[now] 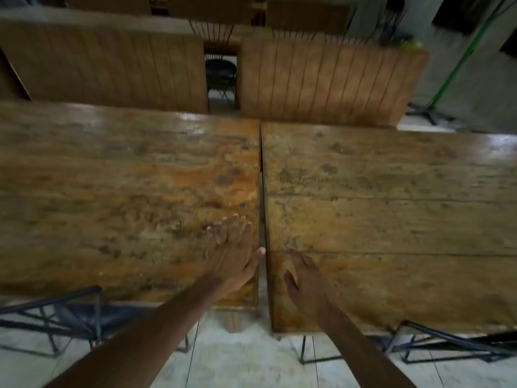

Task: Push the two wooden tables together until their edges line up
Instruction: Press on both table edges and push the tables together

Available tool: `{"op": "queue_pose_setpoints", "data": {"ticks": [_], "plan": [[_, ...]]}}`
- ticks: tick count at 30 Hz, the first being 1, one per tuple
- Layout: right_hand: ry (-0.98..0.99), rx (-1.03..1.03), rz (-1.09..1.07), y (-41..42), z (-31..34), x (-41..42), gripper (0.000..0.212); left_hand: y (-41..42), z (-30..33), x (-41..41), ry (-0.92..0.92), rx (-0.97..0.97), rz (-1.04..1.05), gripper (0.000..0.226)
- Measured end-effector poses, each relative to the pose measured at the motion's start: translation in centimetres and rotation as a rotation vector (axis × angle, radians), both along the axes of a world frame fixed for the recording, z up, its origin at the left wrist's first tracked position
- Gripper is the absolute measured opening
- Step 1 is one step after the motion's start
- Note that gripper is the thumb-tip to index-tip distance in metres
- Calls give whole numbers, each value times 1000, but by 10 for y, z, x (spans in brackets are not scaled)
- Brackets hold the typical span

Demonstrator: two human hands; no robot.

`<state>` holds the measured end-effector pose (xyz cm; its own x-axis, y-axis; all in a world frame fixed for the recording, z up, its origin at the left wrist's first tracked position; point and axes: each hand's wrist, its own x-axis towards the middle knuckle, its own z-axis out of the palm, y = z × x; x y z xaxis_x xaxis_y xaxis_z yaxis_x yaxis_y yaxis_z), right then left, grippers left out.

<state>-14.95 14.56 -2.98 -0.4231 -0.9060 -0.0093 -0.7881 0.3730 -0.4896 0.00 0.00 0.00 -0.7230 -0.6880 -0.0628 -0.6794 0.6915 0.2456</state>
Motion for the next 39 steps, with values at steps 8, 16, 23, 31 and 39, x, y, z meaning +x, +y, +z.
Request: {"op": "queue_pose_setpoints", "data": {"ticks": [8,16,23,31,39], "plan": [[148,43,93,33,-95,13,54,1,-117,0,-99,3,71,80],[254,90,89,27,-97,16,56,4,-129,-1,-72,-116,93,70],[242,87,67,-3,-102,14,56,4,-127,-2,-73,-111,97,68],[249,92,58,-30,-103,12,57,0,-128,-2,-105,-90,82,68],[170,443,198,-44,-64,-2,61,-4,-71,1,-312,78,10,70]]}}
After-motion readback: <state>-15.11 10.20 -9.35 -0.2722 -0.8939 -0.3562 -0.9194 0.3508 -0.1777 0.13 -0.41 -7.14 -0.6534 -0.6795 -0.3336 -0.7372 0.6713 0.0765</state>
